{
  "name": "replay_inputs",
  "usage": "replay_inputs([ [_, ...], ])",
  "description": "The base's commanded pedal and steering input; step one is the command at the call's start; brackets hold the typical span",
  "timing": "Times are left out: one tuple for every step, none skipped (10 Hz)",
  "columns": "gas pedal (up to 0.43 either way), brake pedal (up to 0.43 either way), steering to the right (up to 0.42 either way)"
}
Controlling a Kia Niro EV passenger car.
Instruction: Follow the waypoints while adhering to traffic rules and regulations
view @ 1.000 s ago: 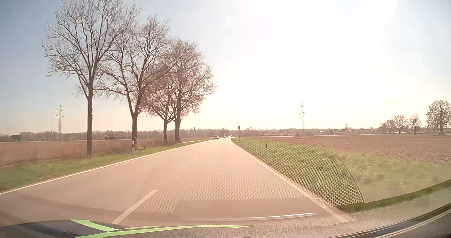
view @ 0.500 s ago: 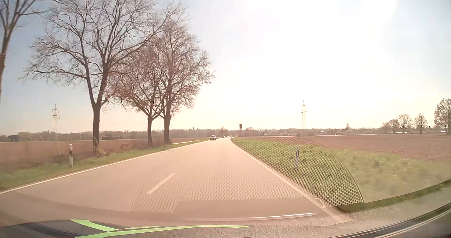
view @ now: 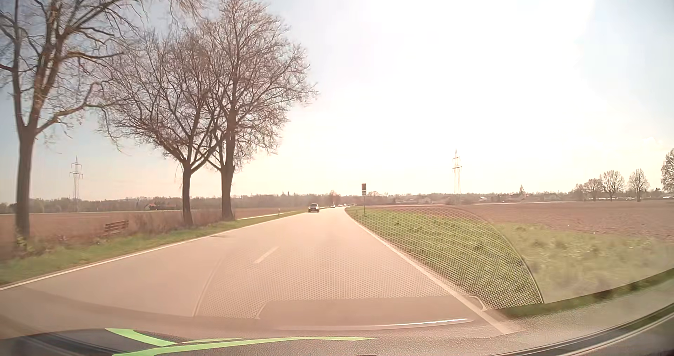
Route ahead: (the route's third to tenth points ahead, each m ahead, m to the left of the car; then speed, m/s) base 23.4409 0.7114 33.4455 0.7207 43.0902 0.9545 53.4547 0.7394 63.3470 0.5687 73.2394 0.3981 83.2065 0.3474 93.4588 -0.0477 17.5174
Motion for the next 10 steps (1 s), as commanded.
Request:
replay_inputs([
  [0.150, 0.000, -0.002],
  [0.150, 0.000, -0.002],
  [0.150, 0.000, -0.002],
  [0.150, 0.000, -0.002],
  [0.157, 0.000, -0.002],
  [0.157, 0.000, -0.002],
  [0.157, 0.000, -0.002],
  [0.157, 0.000, -0.001],
  [0.157, 0.000, -0.002],
  [0.157, 0.000, -0.002],
])
